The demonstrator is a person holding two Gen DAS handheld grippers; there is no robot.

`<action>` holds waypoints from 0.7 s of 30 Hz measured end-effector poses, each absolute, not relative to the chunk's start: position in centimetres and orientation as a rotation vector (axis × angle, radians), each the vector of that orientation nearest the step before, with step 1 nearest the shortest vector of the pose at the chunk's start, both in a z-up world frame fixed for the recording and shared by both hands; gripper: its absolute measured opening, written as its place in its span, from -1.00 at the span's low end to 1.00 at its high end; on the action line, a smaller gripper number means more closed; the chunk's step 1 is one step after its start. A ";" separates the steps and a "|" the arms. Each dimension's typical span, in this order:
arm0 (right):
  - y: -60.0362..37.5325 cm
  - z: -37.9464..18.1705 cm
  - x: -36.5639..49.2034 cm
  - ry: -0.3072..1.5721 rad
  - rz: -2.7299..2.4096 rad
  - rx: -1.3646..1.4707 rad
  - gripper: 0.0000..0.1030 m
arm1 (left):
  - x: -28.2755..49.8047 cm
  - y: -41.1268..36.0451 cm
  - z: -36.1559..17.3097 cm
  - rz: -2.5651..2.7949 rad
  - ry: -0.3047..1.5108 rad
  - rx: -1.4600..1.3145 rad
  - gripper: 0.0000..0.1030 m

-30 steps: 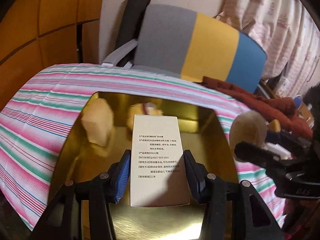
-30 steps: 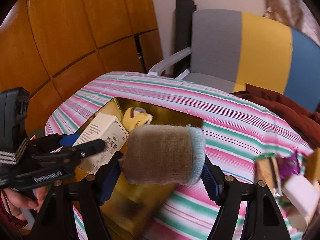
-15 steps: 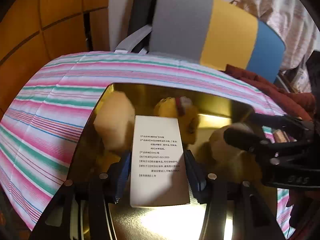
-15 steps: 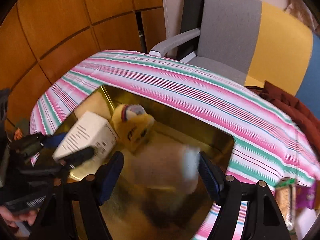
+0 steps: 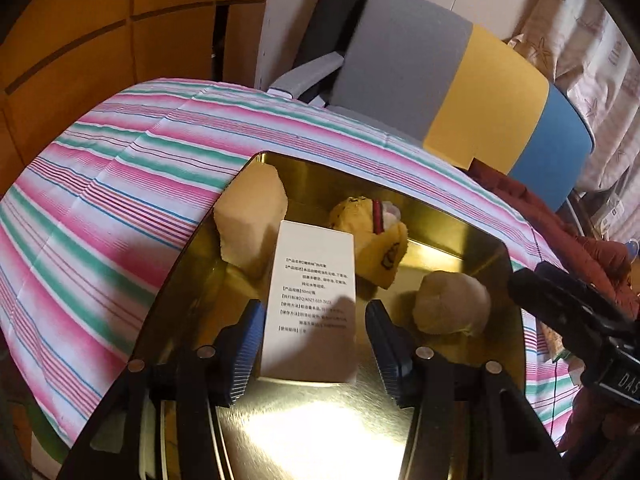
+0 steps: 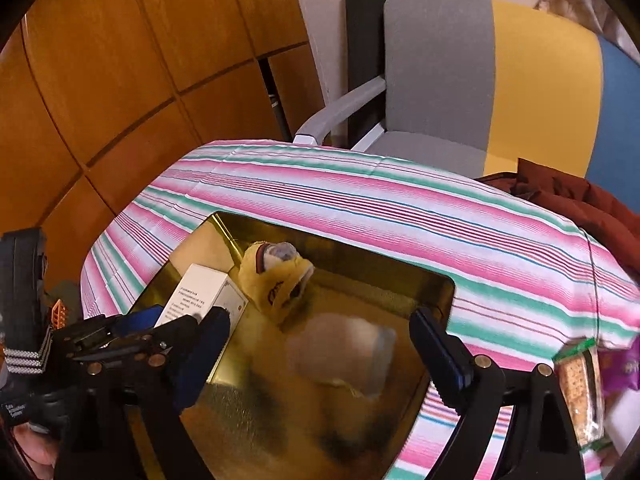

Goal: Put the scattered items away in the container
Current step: 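Carry the white box and beige sock over the tray and release both, then move both grippers back to the items and grasp the pink sock with the right gripper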

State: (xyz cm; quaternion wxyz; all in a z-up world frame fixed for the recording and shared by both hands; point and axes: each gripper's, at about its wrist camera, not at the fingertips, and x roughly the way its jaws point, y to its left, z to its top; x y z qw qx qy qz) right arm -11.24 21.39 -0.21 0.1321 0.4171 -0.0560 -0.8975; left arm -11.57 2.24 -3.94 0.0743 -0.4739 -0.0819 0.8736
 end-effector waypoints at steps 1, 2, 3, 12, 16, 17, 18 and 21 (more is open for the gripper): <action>21.6 0.0 -10.8 -0.168 -2.608 1.204 0.79 | -11.4 2.4 -3.7 2.627 -0.243 -1.414 0.02; 21.8 0.2 -10.3 -0.167 -2.616 1.198 0.80 | -11.1 2.6 -3.5 2.630 -0.239 -1.407 0.02; 22.2 0.3 -9.8 -0.160 -2.624 1.191 0.82 | -10.6 2.8 -3.3 2.632 -0.235 -1.398 0.02; 26.0 1.4 -4.9 -0.164 -2.682 1.170 0.86 | -8.0 5.5 -2.2 2.572 -0.260 -1.344 0.02; 28.4 1.4 -3.3 -0.183 -2.719 1.178 0.86 | -7.0 7.3 -1.8 2.542 -0.233 -1.332 0.03; 29.1 1.4 -2.9 -0.192 -2.729 1.181 0.86 | -6.6 7.7 -1.7 2.533 -0.228 -1.327 0.02; 29.6 1.4 -2.6 -0.200 -2.734 1.182 0.86 | -6.3 8.2 -1.5 2.524 -0.222 -1.320 0.03; 31.3 1.2 -1.5 -0.244 -2.752 1.189 0.86 | -5.2 9.5 -1.0 2.504 -0.197 -1.299 0.02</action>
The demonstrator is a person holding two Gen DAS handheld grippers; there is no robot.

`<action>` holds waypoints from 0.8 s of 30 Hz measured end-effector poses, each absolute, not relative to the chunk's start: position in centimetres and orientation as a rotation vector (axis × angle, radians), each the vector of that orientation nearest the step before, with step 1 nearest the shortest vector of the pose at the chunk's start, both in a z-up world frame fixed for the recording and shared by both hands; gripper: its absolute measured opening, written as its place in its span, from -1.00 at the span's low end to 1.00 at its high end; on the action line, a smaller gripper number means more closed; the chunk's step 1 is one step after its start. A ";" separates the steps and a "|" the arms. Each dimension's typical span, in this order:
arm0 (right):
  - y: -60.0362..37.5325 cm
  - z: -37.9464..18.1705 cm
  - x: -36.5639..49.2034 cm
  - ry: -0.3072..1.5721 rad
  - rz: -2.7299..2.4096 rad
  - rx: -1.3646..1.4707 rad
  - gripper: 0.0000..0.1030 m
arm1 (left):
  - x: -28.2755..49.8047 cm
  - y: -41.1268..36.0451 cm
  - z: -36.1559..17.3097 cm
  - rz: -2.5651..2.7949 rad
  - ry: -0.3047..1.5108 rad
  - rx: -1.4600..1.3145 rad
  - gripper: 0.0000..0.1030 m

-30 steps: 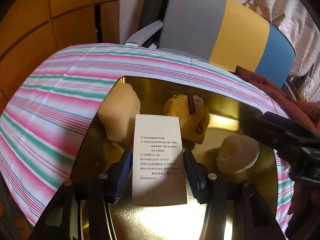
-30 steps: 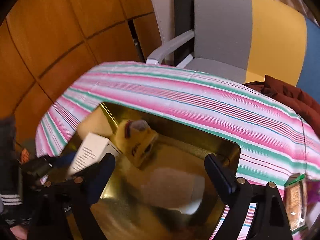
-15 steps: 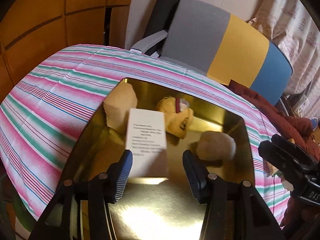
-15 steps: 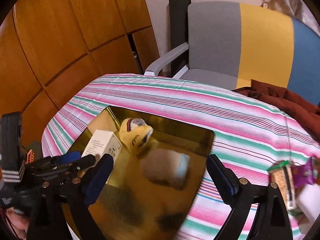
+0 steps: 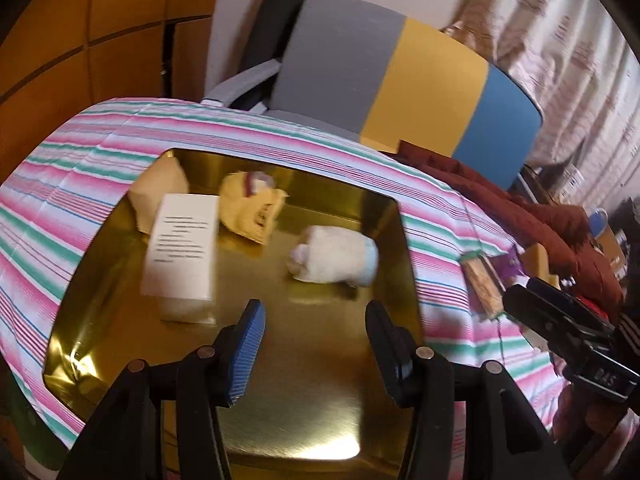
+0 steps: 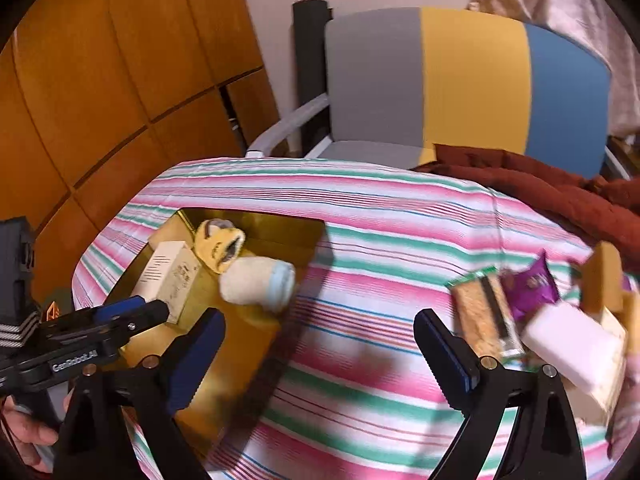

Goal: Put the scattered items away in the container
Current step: 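Move both grippers back to the items and grasp the pink sock with the right gripper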

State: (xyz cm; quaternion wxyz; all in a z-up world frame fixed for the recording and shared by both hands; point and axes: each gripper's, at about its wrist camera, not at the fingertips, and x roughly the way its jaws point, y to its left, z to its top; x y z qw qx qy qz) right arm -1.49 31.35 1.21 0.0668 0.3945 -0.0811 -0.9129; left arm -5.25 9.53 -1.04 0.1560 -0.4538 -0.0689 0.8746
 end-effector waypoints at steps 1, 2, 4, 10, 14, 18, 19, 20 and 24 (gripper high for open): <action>32.0 1.1 -1.1 -0.255 -2.759 1.192 0.86 | -5.0 10.0 -0.9 2.498 -0.193 -1.293 0.02; 32.6 1.0 -0.6 -0.262 -2.766 1.197 0.86 | -4.6 10.5 -0.8 2.490 -0.187 -1.285 0.02; 33.6 0.8 0.0 -0.274 -2.776 1.207 0.86 | -4.1 11.4 -0.6 2.473 -0.174 -1.279 0.03; 36.8 0.2 2.0 -0.320 -2.817 1.227 0.86 | -2.2 14.6 -0.4 2.418 -0.124 -1.251 0.03; 39.0 0.0 3.4 -0.354 -2.850 1.239 0.86 | -1.0 16.6 -0.4 2.377 -0.093 -1.236 0.03; 41.3 0.0 4.8 -0.375 -2.898 1.250 0.86 | 0.3 18.5 -0.5 2.337 -0.052 -1.217 0.03; 42.3 0.0 5.3 -0.386 -2.916 1.255 0.86 | 0.5 18.8 -0.5 2.330 -0.043 -1.215 0.03; 43.3 0.1 5.7 -0.398 -2.937 1.262 0.86 | 0.8 19.2 -0.5 2.320 -0.035 -1.210 0.03; 47.4 0.5 7.5 -0.433 -3.044 1.296 0.86 | 1.8 20.8 -0.7 2.280 -0.004 -1.200 0.03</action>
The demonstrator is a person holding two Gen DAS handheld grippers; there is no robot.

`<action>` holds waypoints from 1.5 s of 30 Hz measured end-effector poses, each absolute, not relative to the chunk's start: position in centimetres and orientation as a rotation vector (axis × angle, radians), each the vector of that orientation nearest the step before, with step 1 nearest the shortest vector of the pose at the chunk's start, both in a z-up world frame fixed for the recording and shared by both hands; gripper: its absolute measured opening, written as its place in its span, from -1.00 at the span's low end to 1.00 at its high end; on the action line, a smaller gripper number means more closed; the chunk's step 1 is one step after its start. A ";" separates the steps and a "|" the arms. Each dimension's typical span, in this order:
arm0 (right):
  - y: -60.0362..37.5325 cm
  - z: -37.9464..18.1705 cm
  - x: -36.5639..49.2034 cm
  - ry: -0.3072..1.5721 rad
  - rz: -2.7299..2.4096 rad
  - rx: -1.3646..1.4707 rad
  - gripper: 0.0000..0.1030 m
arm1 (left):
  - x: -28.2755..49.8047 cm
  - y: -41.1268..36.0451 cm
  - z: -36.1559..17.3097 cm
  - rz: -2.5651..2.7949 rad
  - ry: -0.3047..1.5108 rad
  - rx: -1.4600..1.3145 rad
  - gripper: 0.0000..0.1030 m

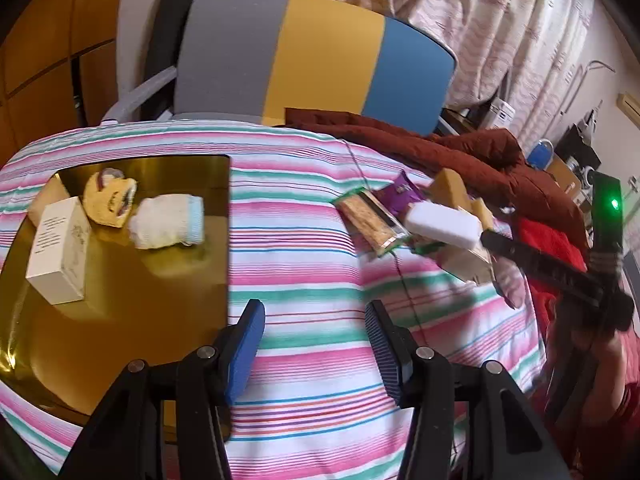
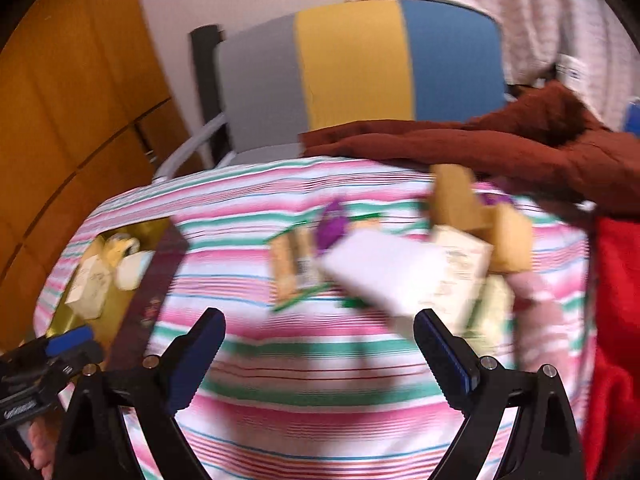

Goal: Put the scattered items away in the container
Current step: 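Move both grippers back to the items and grasp the pink sock with the right gripper, then grasp the cracker packet with the left gripper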

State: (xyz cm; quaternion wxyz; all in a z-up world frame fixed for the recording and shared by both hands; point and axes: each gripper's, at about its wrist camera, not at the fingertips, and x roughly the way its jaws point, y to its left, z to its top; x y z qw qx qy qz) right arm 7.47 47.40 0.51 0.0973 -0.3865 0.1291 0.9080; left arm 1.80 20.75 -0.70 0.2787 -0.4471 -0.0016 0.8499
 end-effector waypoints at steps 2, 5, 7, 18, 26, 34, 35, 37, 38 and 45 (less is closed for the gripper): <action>49.8 0.5 8.4 0.371 2.610 -1.109 0.86 | 2.1 21.2 -0.8 2.266 0.002 -1.203 0.03; 53.3 0.2 9.6 0.333 2.477 -1.084 0.93 | 2.6 22.0 -1.0 2.247 0.019 -1.203 0.03; 55.5 -0.4 10.3 0.328 2.397 -1.086 0.93 | 2.7 22.5 -1.2 2.243 0.030 -1.208 0.03; 61.5 -5.5 10.7 0.576 2.233 -1.242 0.38 | 1.0 25.7 -2.8 2.215 0.051 -1.263 0.03; 62.0 -6.6 11.0 0.648 2.197 -1.301 -0.05 | -1.8 29.4 -4.3 2.205 0.017 -1.290 0.03; 61.6 -6.4 11.0 0.605 2.213 -1.313 -0.17 | -5.1 33.0 -5.2 2.179 -0.067 -1.323 0.06; 61.6 -6.4 11.0 0.604 2.214 -1.315 -0.17 | -5.6 33.4 -5.5 2.161 -0.075 -1.329 0.07; 61.7 -6.3 11.1 0.615 2.215 -1.311 -0.17 | -6.5 34.1 -5.9 2.140 -0.102 -1.363 0.16; 61.8 -6.3 11.2 0.626 2.215 -1.308 -0.17 | -6.8 34.3 -6.2 2.136 -0.108 -1.373 0.17; 61.9 -6.3 11.5 0.646 2.215 -1.305 -0.16 | -7.6 35.5 -6.9 2.150 -0.104 -1.362 0.24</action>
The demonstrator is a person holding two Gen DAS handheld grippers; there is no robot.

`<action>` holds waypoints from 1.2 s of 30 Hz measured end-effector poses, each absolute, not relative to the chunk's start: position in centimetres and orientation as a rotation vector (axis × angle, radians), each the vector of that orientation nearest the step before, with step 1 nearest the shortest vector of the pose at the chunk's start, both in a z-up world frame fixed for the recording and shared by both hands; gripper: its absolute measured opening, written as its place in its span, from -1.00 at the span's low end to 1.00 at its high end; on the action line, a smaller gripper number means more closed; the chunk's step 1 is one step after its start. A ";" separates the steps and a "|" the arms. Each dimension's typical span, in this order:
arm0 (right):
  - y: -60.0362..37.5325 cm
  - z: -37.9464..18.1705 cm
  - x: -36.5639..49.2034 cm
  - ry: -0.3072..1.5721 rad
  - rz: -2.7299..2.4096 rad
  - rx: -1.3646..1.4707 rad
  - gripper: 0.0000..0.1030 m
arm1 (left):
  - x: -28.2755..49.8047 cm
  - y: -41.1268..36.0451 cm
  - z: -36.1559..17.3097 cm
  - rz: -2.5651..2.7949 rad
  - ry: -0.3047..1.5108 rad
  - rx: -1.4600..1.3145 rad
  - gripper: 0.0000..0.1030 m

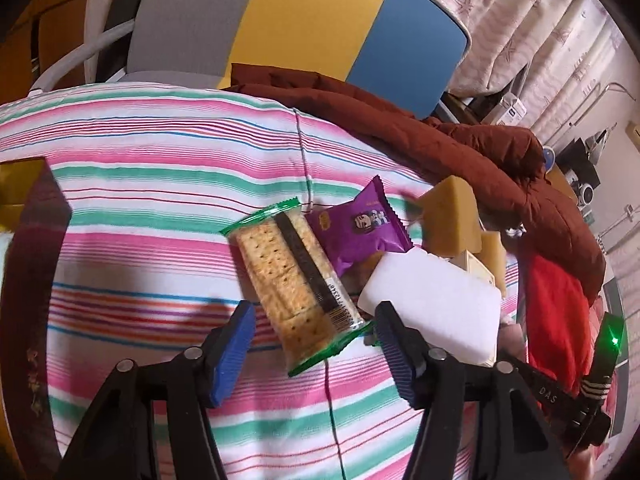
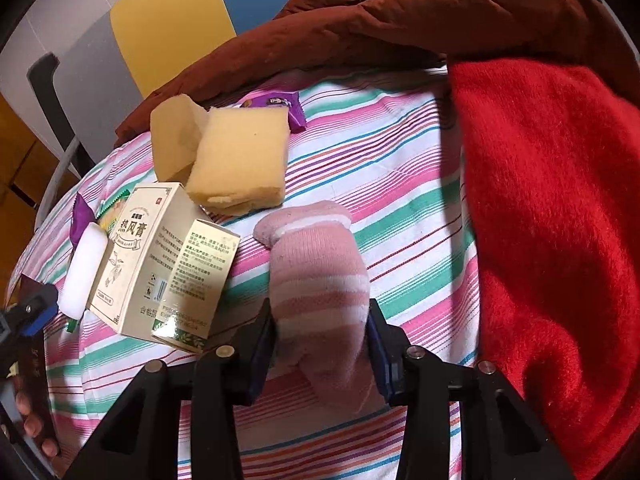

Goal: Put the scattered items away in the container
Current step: 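Grasp the cracker packet with the left gripper, then carry the cracker packet and pink sock over the tray and release them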

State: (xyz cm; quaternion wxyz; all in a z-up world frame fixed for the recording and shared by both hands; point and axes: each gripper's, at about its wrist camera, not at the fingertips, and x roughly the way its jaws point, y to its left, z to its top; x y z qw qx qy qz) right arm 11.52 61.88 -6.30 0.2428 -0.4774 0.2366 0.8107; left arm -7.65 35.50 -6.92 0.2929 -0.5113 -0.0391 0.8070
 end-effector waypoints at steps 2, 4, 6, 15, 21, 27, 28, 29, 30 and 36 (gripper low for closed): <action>61.7 -6.2 11.5 0.630 2.217 -1.310 -0.16 | -8.0 35.8 -7.3 2.166 -0.096 -1.372 0.24; 61.6 -6.2 11.5 0.626 2.217 -1.312 -0.16 | -8.5 36.1 -7.7 2.166 -0.106 -1.392 0.24; 61.5 -6.3 11.5 0.626 2.216 -1.311 -0.16 | -9.1 36.3 -8.1 2.180 -0.106 -1.407 0.24; 61.5 -6.2 11.8 0.604 2.216 -1.319 -0.16 | -9.1 37.6 -9.7 2.168 0.044 -1.348 0.12; 61.5 -6.1 12.3 0.607 2.214 -1.319 -0.16 | -8.5 36.1 -9.8 2.158 0.015 -1.308 -0.03; 61.5 -5.8 12.7 0.611 2.217 -1.301 -0.19 | -5.3 34.6 -10.1 2.190 0.035 -1.171 -0.06; 61.6 -5.6 12.9 0.610 2.217 -1.294 -0.19 | -5.0 34.5 -10.1 2.196 0.040 -1.166 -0.06; 61.6 -5.6 13.0 0.609 2.217 -1.290 -0.20 | -4.7 34.5 -10.0 2.200 0.040 -1.164 -0.06; 61.6 -5.6 13.1 0.610 2.216 -1.290 -0.20 | -4.4 34.3 -10.1 2.198 0.036 -1.163 -0.06; 61.0 -4.8 13.0 0.603 2.241 -1.248 -0.23 | -3.9 32.5 -10.2 2.160 -0.003 -1.137 -0.07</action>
